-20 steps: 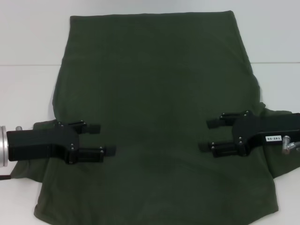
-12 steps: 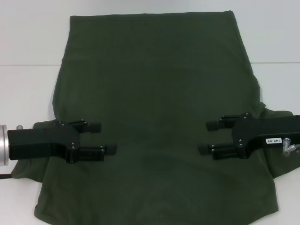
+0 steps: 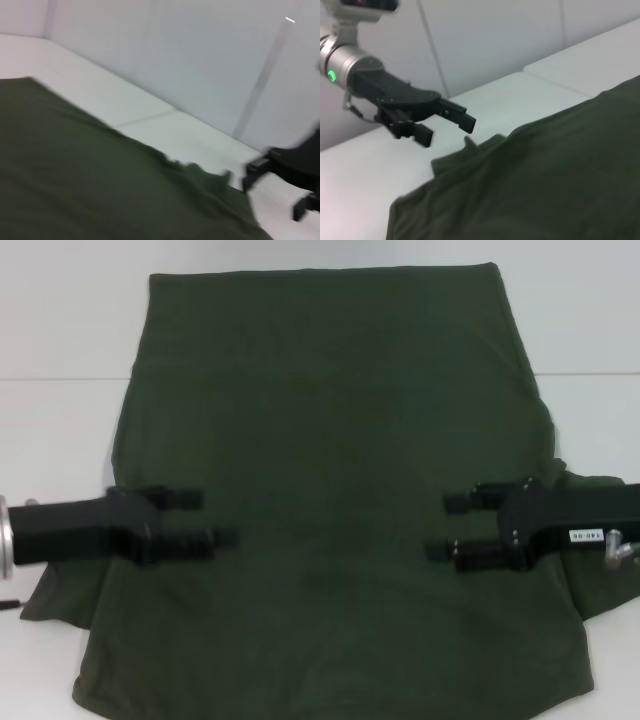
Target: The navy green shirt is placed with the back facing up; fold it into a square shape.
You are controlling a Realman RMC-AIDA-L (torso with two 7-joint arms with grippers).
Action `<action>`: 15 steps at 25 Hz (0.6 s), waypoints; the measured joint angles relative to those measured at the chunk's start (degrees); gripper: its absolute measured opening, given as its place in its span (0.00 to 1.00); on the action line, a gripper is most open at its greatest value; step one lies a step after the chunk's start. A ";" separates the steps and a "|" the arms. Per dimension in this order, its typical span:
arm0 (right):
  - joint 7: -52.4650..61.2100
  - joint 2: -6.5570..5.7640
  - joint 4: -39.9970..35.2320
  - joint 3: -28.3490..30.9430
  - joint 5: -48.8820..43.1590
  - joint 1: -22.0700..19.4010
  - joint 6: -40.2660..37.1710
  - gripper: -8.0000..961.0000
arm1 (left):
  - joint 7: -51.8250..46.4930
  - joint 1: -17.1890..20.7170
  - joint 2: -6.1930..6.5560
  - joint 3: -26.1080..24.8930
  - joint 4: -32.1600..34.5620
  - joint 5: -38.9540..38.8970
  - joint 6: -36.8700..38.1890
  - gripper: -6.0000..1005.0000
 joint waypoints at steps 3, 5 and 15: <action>2.74 0.00 0.65 0.89 1.63 0.00 1.90 0.86 | -10.92 0.68 0.85 -1.92 0.21 0.42 -4.83 0.93; 4.89 0.00 1.09 1.08 2.36 0.01 3.42 0.86 | -19.92 1.23 2.09 -2.93 0.18 1.59 -6.01 0.92; 7.81 0.01 2.99 0.50 2.28 0.80 8.13 0.86 | -37.51 2.09 2.99 -9.35 -2.92 9.34 -15.26 0.92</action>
